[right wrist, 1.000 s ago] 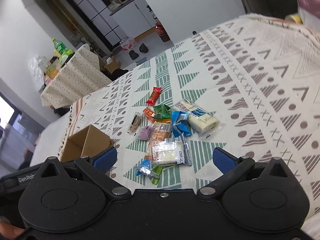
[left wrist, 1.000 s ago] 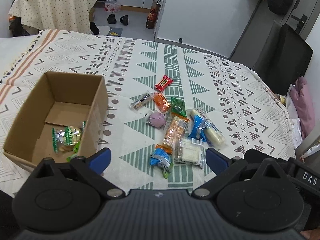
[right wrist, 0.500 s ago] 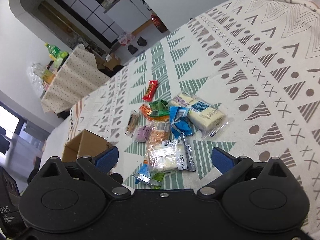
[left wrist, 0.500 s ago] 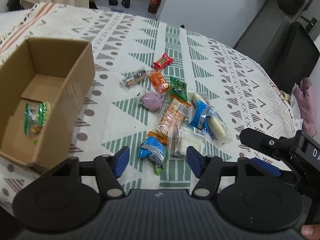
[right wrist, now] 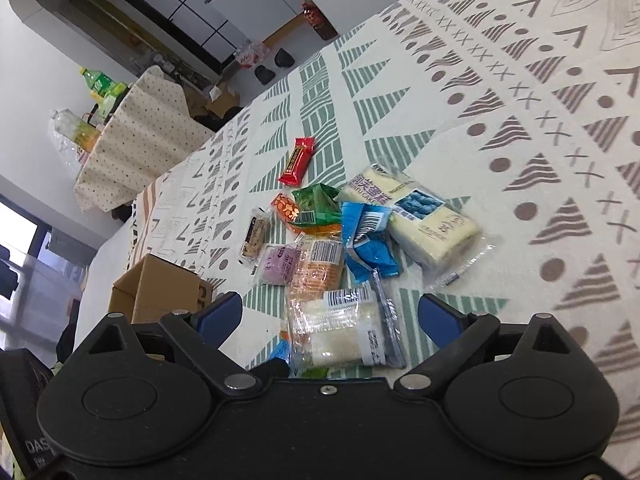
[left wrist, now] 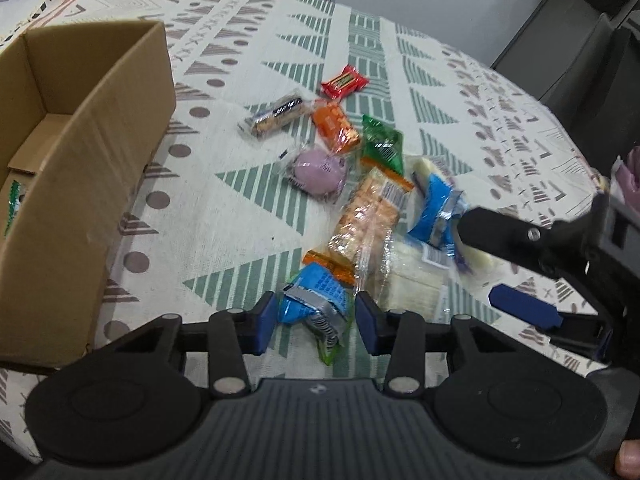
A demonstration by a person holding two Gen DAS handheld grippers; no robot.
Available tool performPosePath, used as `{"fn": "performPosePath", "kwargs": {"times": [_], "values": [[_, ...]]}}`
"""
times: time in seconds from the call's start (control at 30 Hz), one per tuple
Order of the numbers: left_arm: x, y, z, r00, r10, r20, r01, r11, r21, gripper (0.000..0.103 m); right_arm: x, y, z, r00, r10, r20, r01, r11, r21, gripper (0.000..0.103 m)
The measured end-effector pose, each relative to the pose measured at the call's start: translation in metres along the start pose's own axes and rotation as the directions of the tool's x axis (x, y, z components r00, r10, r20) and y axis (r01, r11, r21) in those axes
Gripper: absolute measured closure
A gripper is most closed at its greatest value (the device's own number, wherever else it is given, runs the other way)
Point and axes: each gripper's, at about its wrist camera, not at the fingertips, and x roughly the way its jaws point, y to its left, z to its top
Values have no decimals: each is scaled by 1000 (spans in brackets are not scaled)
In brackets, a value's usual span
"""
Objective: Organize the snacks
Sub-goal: 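Grasp blue-wrapped snack with left tool while right tool grasps white cake pack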
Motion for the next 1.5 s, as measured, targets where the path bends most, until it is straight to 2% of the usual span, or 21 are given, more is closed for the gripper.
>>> {"fn": "performPosePath", "kwargs": {"times": [0.13, 0.37, 0.5, 0.6, 0.7, 0.77, 0.83, 0.93, 1.0, 1.17, 1.5], "values": [[11, 2, 0, 1000, -5, -21, 5, 1000, -16, 60, 14, 3, 1, 1000, -8, -28, 8, 1000, -23, 12], [18, -1, 3, 1000, 14, 1, -14, 1000, -22, 61, 25, -3, -2, 995, -71, -68, 69, 997, -35, 15], [18, -1, 3, 1000, 19, 15, -19, 1000, -24, 70, 33, -4, -6, 990, -92, -109, 87, 995, -54, 16], [15, 1, 2, 1000, 13, 26, -12, 999, -34, 74, 36, -3, -8, 989, -98, -108, 90, 993, -82, 17], [12, 2, 0, 999, 17, 34, -16, 999, -37, 74, 36, -1, -10, 988, -114, -100, 103, 989, -108, 27], [8, 2, -1, 999, 18, 40, -17, 999, -39, 74, 35, 0, -10, 988, -129, -91, 117, 985, -124, 41], [4, 2, -1, 999, 22, 49, -21, 999, -39, 75, 32, -1, -10, 988, -123, -88, 112, 986, -121, 59], [-3, 4, -1, 997, 30, 67, -27, 999, -41, 75, 28, -1, -9, 991, -103, -83, 93, 989, -116, 74], [-8, 6, -1, 997, 32, 75, -29, 999, -46, 75, 25, 1, -9, 992, -102, -70, 92, 987, -129, 80], [-23, 10, 0, 993, 50, 102, -45, 998, -51, 76, 14, 6, -10, 996, -66, -52, 58, 989, -137, 86], [-70, 10, 8, 983, 52, 176, -44, 998, -48, 76, -22, 17, -13, 999, 13, 44, -7, 991, -132, 96]]}}
